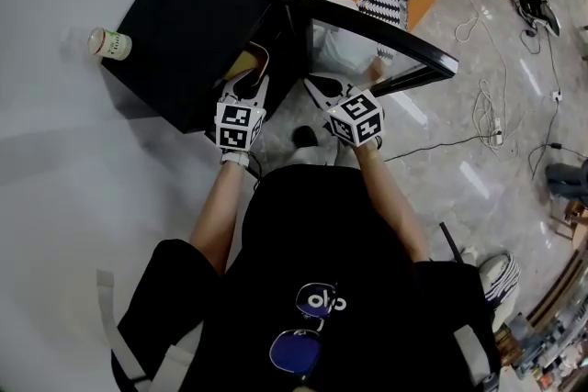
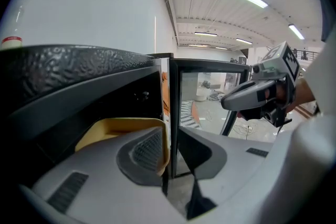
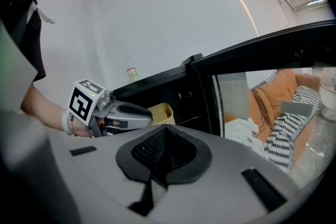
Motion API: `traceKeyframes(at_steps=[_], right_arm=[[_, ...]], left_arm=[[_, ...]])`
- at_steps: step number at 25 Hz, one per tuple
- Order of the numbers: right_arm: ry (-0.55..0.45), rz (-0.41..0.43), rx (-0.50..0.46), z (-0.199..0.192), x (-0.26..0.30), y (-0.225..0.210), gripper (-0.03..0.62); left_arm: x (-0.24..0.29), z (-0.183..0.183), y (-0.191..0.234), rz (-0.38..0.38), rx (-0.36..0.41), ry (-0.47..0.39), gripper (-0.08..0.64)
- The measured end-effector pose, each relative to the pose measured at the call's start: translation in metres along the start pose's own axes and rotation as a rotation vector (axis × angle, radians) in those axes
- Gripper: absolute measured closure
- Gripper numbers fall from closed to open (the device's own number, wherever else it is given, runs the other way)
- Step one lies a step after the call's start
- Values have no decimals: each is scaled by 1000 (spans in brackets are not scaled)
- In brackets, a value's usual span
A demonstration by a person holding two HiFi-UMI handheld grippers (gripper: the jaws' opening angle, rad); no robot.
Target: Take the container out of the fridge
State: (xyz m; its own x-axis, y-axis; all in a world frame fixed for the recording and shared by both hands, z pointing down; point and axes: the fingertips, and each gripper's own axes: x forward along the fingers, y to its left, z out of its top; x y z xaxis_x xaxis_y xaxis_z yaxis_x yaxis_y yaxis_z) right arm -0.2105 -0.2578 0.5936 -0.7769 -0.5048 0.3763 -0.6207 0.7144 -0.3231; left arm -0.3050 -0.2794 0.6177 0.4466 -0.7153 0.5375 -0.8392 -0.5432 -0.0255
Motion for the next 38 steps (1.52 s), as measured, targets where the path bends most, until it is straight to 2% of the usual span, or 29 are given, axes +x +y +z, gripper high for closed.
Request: traceKeyframes(at_steps=[15, 30, 38], right_arm=[[31, 13, 2, -5, 15, -1, 584], [33, 19, 19, -6, 16, -2, 584], [37, 29, 21, -4, 19, -3, 584]], left_arm=[[20, -21, 9, 14, 46, 149, 459], [25, -14, 6, 16, 70, 195, 456], [28, -6, 6, 35, 107, 244, 456]])
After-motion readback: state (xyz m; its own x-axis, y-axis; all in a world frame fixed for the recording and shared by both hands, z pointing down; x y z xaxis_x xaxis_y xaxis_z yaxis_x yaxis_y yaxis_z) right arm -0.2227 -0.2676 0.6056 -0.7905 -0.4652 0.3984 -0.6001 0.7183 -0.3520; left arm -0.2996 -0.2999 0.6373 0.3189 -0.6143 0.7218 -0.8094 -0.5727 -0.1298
